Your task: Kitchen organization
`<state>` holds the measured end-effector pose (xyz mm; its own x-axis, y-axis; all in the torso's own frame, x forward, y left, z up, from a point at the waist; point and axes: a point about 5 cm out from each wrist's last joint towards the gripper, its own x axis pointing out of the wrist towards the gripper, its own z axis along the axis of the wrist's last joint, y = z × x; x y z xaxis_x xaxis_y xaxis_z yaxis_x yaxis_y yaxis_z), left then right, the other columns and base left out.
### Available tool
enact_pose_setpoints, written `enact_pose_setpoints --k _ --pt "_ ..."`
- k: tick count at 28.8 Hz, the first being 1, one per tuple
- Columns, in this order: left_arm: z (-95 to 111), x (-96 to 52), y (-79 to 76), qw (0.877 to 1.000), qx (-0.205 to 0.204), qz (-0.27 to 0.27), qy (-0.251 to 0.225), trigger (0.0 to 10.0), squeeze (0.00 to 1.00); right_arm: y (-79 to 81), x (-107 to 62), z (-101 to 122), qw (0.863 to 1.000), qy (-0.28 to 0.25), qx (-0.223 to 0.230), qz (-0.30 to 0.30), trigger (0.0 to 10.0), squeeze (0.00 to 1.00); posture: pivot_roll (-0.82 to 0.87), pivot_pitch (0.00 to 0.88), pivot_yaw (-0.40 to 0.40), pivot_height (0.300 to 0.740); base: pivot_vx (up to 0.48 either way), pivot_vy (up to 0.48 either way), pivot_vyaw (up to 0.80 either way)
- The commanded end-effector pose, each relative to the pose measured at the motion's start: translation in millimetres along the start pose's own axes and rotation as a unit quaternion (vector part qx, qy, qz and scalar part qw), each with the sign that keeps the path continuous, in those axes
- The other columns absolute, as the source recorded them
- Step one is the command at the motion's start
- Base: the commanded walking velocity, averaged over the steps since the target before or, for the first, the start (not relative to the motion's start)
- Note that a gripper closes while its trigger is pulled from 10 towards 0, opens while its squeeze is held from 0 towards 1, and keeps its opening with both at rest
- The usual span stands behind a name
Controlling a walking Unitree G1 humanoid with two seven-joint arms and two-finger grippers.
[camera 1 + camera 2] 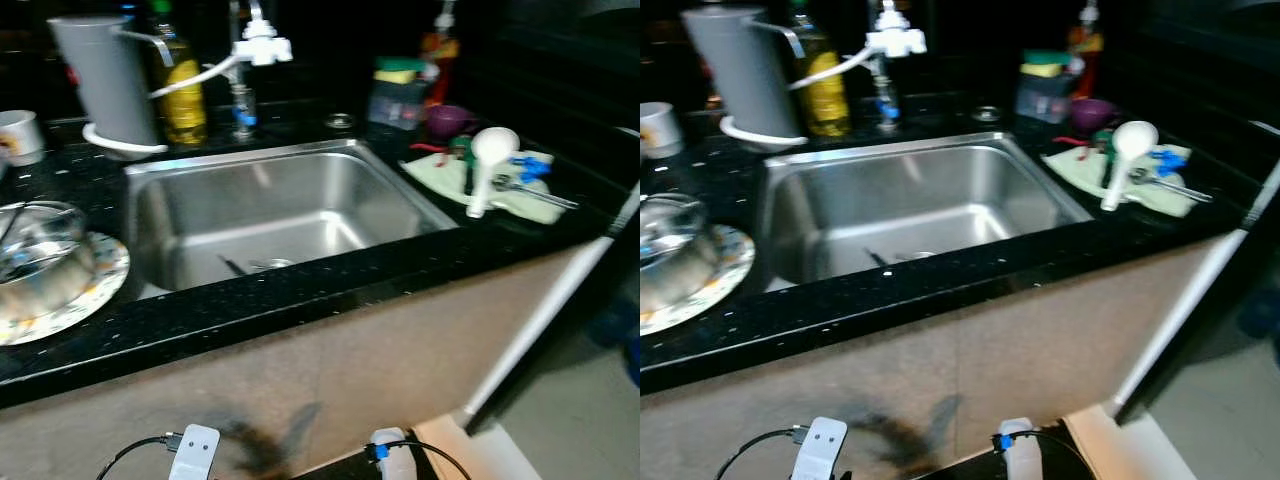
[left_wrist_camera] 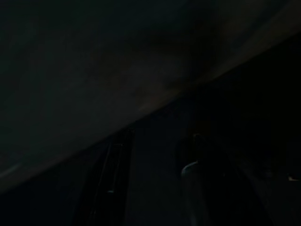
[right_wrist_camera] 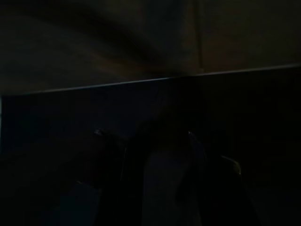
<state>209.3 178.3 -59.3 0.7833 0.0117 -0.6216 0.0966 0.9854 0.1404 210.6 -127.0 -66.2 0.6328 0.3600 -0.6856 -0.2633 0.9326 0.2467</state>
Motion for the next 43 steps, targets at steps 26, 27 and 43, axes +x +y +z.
enact_pose_setpoints --k 26,27,43 --pt "-6.4 -1.1 -1.9 0.999 0.030 -0.012 0.018 10.0 0.00 -7.9 -4.7 -8.6 0.999 0.001 0.033 -0.023 10.0 0.00 -0.03 0.147 -0.035 0.740 0.000 0.000 0.43" --pt "-6.2 -1.1 -1.9 0.999 0.031 -0.012 0.017 10.0 0.00 -8.0 -4.8 -8.4 0.999 0.000 0.033 -0.023 10.0 0.00 -0.03 0.147 -0.035 0.740 0.000 0.000 0.00" --pt "-6.1 -1.1 -1.8 1.000 0.006 -0.014 0.018 10.0 0.00 -8.3 -4.6 -8.1 0.999 0.000 0.035 -0.029 10.0 0.00 -0.02 0.145 -0.035 0.740 0.000 0.142 0.00"
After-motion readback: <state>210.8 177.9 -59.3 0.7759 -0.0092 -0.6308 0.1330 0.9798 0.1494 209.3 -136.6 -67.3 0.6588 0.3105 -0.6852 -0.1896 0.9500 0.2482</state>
